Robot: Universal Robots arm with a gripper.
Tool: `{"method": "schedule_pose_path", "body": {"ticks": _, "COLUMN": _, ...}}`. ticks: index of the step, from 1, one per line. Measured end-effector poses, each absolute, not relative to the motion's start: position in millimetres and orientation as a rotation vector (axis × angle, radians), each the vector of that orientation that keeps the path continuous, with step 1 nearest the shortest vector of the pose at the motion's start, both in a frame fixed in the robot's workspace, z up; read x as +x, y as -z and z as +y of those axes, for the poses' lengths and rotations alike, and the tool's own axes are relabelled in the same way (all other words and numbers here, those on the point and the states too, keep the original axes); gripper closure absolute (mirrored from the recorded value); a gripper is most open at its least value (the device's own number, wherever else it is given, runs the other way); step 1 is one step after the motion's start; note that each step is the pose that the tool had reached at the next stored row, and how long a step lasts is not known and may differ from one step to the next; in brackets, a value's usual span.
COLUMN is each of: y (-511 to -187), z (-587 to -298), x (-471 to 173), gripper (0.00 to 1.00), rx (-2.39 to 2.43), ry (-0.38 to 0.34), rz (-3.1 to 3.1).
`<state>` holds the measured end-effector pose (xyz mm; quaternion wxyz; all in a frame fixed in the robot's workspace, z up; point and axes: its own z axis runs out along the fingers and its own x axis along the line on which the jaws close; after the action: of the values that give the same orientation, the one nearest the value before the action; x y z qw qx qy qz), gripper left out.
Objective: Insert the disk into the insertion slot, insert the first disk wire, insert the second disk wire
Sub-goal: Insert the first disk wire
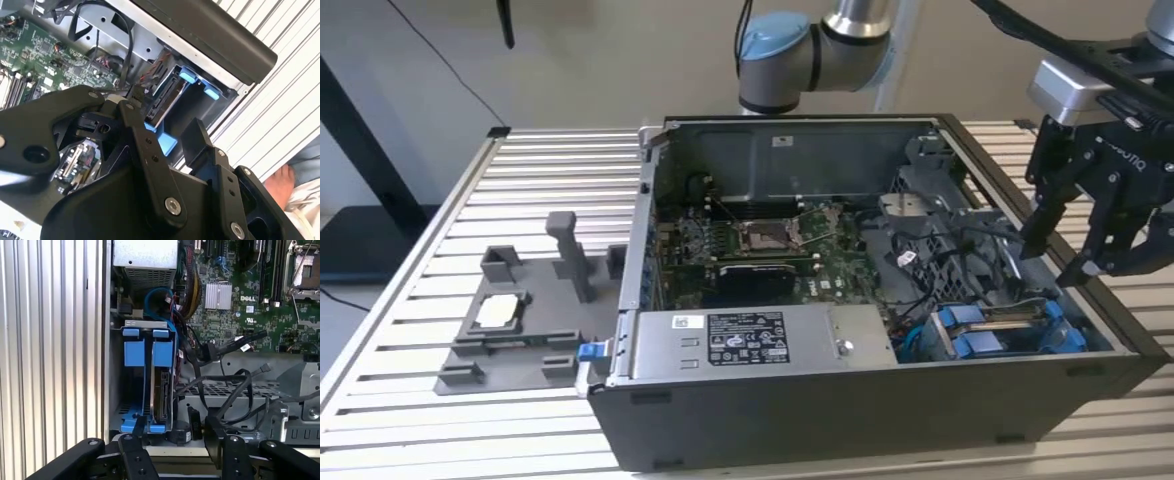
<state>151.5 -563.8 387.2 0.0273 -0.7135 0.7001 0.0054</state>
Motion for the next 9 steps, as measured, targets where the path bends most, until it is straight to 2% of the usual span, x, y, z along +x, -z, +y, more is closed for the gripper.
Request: {"method": "schedule_pose_path", "body": {"ticks": 9, "y": -387.6, "z": -560.5, "x": 149.7, "gripper": 0.42, "rx": -2.197, "ry": -0.017, "rz": 2.169}}
